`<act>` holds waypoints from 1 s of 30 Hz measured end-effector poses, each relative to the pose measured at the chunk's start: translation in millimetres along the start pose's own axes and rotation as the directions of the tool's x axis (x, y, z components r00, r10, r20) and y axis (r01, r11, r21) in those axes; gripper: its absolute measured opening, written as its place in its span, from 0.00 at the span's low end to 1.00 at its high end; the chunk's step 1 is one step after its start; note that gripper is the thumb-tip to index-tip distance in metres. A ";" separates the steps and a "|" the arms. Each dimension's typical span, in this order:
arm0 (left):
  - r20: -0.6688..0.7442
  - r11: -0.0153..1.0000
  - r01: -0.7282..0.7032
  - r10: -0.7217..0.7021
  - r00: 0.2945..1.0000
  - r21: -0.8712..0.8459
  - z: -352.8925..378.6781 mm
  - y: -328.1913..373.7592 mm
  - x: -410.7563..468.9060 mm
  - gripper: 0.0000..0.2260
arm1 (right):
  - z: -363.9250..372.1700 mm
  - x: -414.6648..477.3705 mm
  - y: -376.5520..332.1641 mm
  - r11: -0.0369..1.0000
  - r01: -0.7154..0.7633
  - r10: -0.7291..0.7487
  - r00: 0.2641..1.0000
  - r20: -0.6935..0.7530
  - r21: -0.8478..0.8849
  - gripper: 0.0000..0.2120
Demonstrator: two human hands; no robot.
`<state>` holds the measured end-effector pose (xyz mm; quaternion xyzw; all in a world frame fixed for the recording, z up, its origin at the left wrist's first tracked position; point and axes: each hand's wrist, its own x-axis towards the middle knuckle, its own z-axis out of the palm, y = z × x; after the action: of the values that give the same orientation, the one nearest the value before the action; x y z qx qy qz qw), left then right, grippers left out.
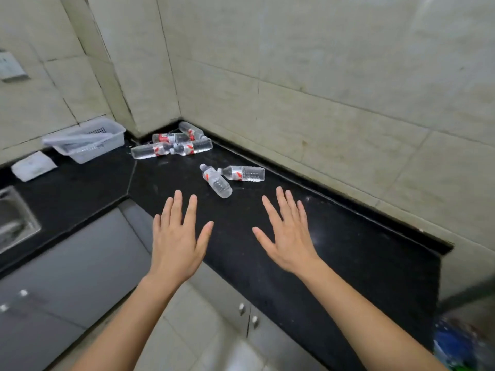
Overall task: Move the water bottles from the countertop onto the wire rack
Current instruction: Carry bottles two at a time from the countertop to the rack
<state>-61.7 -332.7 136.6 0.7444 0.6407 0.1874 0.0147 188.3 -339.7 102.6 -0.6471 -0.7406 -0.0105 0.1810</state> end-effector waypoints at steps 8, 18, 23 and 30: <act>0.109 0.999 -0.006 0.011 0.994 -0.048 62.8 -39.1 105.2 0.31 | 75.7 111.8 15.8 0.996 -0.057 0.055 0.998 0.029 0.065 0.35; 0.524 0.897 0.344 -0.158 0.837 -0.279 155.3 -78.2 248.1 0.32 | 165.6 237.5 62.6 0.962 -0.269 0.242 0.922 0.303 0.049 0.35; 0.698 0.615 0.681 -0.278 0.660 -0.399 203.3 -87.9 304.5 0.28 | 188.5 270.7 73.9 0.934 -0.358 0.336 0.879 0.338 0.002 0.35; 0.865 0.296 0.897 -0.285 0.412 -0.329 280.9 -89.9 385.1 0.29 | 215.5 307.8 80.1 0.860 -0.495 0.504 0.789 0.352 -0.121 0.35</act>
<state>-21.5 114.1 -47.8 0.3358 0.6816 0.1396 0.6349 180.7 21.0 -29.6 -0.8115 -0.5636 0.1521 0.0263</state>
